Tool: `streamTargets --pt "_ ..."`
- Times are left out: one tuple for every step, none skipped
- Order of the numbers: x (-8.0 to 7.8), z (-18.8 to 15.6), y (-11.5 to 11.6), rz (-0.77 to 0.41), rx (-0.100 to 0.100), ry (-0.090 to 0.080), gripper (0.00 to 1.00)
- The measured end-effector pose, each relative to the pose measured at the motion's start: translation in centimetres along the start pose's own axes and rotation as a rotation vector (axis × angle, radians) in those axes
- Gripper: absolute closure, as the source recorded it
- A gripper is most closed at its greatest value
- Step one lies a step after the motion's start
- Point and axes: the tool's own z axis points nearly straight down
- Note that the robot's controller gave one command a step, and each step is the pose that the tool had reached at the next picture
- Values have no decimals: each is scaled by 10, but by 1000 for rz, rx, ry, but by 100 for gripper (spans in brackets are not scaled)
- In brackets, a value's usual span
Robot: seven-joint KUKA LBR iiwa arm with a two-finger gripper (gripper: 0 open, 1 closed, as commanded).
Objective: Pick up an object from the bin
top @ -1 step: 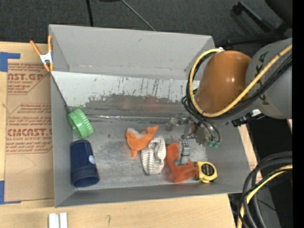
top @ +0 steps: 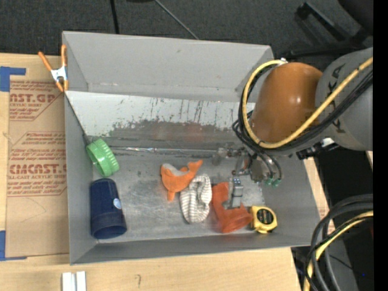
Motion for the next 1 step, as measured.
streamTargets --pt "-20 35 11 -234 2 -7 0"
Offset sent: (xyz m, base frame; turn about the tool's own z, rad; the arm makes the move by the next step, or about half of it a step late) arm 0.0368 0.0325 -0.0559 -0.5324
